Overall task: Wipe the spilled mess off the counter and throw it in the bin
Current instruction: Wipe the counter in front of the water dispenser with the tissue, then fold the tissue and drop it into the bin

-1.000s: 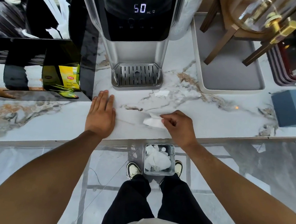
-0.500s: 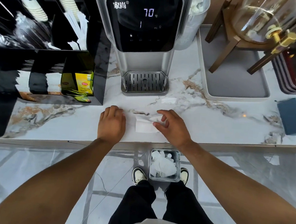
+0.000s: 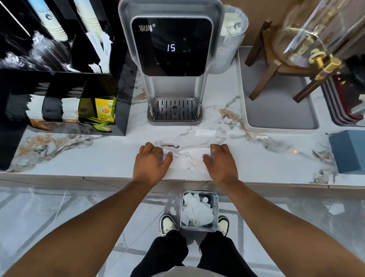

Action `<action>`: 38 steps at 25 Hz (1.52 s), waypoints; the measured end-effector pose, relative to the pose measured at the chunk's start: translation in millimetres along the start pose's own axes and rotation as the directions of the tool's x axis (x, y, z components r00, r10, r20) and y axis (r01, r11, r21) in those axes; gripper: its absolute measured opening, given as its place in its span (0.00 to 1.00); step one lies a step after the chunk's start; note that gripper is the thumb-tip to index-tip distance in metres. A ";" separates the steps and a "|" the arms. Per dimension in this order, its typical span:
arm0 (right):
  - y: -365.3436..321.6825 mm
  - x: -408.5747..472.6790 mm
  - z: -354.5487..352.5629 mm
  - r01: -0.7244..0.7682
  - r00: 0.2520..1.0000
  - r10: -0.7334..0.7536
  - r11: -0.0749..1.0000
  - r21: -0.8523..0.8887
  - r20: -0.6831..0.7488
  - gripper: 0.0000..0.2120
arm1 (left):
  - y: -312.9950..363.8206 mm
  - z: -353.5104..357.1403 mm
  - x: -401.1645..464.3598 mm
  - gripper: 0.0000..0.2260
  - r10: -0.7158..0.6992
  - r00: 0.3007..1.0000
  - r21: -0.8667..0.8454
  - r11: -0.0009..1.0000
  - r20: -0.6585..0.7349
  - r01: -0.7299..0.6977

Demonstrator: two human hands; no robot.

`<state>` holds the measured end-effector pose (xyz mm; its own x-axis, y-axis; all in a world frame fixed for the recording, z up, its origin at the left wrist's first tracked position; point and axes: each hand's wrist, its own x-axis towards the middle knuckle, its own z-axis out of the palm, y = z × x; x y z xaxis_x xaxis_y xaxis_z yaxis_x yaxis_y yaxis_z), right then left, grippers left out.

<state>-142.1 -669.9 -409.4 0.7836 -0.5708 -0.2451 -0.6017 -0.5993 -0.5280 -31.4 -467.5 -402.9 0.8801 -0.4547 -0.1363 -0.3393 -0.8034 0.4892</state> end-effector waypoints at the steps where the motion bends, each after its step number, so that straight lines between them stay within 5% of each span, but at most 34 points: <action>1: -0.8 0.7 0.4 -0.012 1.000 0.012 1.000 0.007 0.005 0.18 | 3.7 2.3 0.7 0.16 -0.002 1.000 -0.001 1.000 -0.008 0.002; 7: -1.3 6.9 1.3 -0.085 0.996 0.083 0.993 0.077 0.025 0.06 | 10.5 9.3 -1.2 0.09 -0.109 0.992 -0.182 0.979 -0.067 0.096; 13: -2.4 -2.9 -10.1 -0.179 0.984 0.180 0.959 0.219 0.015 0.07 | 14.7 -6.8 -3.5 0.09 -0.218 0.976 -0.334 0.919 0.016 0.211; 25: 21.7 -64.7 -31.4 -0.148 0.988 0.143 0.832 0.534 0.050 0.08 | 46.0 -26.2 -70.0 0.11 -0.172 0.984 -0.384 0.912 -0.037 0.145; 32: 70.9 -114.4 -25.6 -0.262 0.958 0.119 0.730 0.631 0.260 0.02 | 49.0 11.7 -149.5 0.10 -0.292 0.956 -0.365 0.888 0.024 0.281; 38: 111.6 -140.2 4.1 -0.470 0.879 0.273 0.634 0.613 0.391 0.11 | 36.5 50.1 -188.5 0.08 -0.397 0.907 -0.421 0.806 0.139 0.417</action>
<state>-318.5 -654.5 -437.4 0.5846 -0.4458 -0.6779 -0.6556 0.2326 -0.7184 -226.3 -430.4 -402.5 0.8869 -0.1471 -0.4379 0.2335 -0.6752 0.6997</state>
